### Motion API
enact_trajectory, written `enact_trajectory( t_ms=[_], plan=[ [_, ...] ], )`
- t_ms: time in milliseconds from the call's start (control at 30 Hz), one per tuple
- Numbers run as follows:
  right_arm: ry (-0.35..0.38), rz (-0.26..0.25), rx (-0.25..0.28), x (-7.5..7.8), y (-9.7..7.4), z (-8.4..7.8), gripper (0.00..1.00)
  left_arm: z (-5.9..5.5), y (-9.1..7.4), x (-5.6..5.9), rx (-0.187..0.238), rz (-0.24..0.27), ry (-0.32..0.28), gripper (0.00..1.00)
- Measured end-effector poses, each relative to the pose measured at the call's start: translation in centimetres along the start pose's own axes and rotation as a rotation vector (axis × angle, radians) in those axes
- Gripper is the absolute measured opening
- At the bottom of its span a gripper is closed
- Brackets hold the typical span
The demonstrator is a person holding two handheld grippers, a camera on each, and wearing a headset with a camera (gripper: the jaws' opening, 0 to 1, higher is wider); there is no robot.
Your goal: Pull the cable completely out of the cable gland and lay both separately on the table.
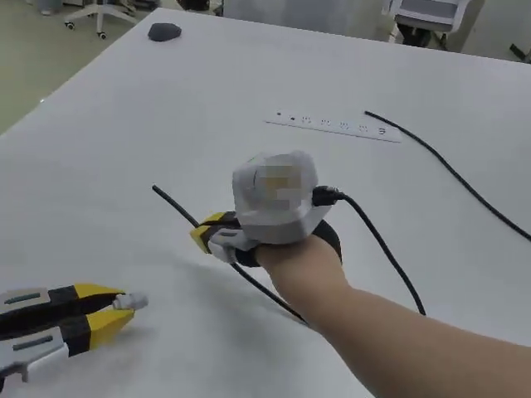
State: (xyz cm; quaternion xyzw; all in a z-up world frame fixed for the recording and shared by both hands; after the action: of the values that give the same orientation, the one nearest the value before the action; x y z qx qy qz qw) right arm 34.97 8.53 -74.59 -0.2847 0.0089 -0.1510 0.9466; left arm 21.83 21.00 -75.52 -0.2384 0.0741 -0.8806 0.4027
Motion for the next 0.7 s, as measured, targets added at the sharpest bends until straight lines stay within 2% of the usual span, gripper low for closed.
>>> enact_trajectory(
  t_ms=[133,200,267,300,400,567,700],
  plan=[
    [-0.017,0.007,-0.044,0.0,1.1,-0.8,0.00,-0.4,-0.3,-1.4,0.000,0.023,-0.026,0.14],
    [-0.008,0.033,-0.075,-0.1,1.7,-1.4,0.00,-0.8,-0.3,-1.9,-0.009,0.038,-0.028,0.14],
    [-0.015,0.026,-0.086,0.0,2.0,-1.7,0.00,-1.3,-0.3,-2.5,-0.010,0.057,-0.037,0.14],
    [-0.013,0.021,-0.089,0.1,2.1,-1.8,0.00,-1.4,-0.3,-2.4,-0.011,0.062,-0.057,0.14],
    [-0.016,0.011,-0.101,0.3,2.4,-2.2,0.00,-1.6,-0.5,-2.3,-0.001,0.073,-0.067,0.14],
    [-0.008,0.011,-0.100,0.4,2.6,-2.3,0.00,-2.0,-0.6,-2.5,-0.012,0.091,-0.050,0.15],
    [-0.059,0.016,-0.105,0.1,2.8,-2.2,0.00,-2.4,-0.5,-2.7,0.000,0.123,-0.055,0.15]
  ],
)
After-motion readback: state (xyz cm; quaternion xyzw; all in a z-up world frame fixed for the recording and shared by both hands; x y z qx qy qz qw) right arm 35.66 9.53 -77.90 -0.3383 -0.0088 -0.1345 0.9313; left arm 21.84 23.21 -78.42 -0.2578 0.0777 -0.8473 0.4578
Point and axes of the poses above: the centre of the closed fingertips' face, and the gripper's own axes: y roughly forward along the fingers, x roughly to its right, z roughly out of its top, the point moved 7 cm from there along -y, roughly backward along the fingers, and after that the axes turned 12 degrees about -y, right-handed, at the moved point
